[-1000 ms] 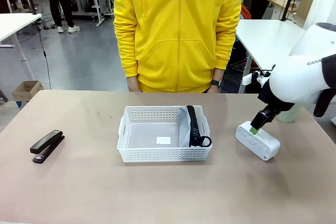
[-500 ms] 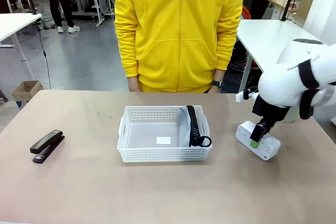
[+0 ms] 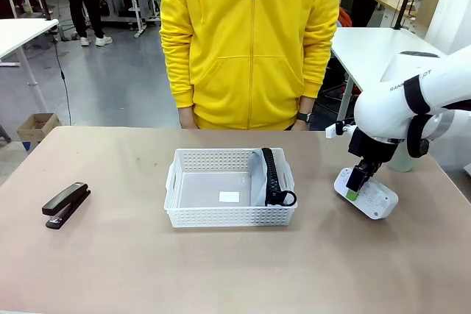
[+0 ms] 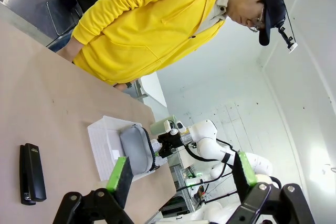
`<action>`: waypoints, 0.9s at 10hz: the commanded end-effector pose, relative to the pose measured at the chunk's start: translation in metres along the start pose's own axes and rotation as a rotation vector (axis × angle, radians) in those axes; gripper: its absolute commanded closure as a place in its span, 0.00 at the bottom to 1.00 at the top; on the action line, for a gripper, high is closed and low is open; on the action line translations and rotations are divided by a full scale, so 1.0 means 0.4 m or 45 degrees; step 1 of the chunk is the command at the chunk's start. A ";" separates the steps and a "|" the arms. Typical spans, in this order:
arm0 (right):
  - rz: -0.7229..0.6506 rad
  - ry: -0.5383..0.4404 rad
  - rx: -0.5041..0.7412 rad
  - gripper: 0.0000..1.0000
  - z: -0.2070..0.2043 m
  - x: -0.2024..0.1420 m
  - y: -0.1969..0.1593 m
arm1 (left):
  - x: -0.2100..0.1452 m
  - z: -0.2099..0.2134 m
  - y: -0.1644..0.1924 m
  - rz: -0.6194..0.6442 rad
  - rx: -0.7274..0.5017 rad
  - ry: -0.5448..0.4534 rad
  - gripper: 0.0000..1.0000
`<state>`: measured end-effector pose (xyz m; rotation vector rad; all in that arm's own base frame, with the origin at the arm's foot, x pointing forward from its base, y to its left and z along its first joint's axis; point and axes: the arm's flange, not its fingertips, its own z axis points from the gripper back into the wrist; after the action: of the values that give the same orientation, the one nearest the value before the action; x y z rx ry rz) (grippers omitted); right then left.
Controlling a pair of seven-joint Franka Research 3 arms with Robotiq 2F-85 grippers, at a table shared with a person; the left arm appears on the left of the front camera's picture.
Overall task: Efficiently arrange items inside the basket to fit them all.
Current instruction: Pick up the Digital clock and place it inside the Organizing basket.
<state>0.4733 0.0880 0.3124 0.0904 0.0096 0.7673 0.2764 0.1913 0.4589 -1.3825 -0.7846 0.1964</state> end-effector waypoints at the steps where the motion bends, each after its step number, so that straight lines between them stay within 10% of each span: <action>1: 0.028 0.029 -0.029 0.00 0.006 0.000 0.005 | -0.004 0.002 -0.003 -0.026 -0.012 0.009 0.00; 3: 0.087 0.044 -0.042 0.17 0.005 0.001 0.013 | -0.004 0.002 -0.003 -0.026 -0.012 0.009 0.00; 4: 0.073 0.039 -0.021 0.59 0.009 0.002 0.014 | -0.004 0.002 -0.003 -0.026 -0.012 0.009 0.00; 6: 0.064 0.043 -0.012 1.00 0.006 0.004 0.013 | -0.004 0.002 -0.003 -0.026 -0.012 0.009 0.00; 9: 0.031 0.067 -0.010 0.96 0.005 0.012 0.012 | -0.004 0.002 -0.003 -0.026 -0.012 0.009 0.00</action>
<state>0.4691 0.0965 0.3141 0.0865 0.0427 0.8002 0.2764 0.1913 0.4589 -1.3828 -0.7845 0.1961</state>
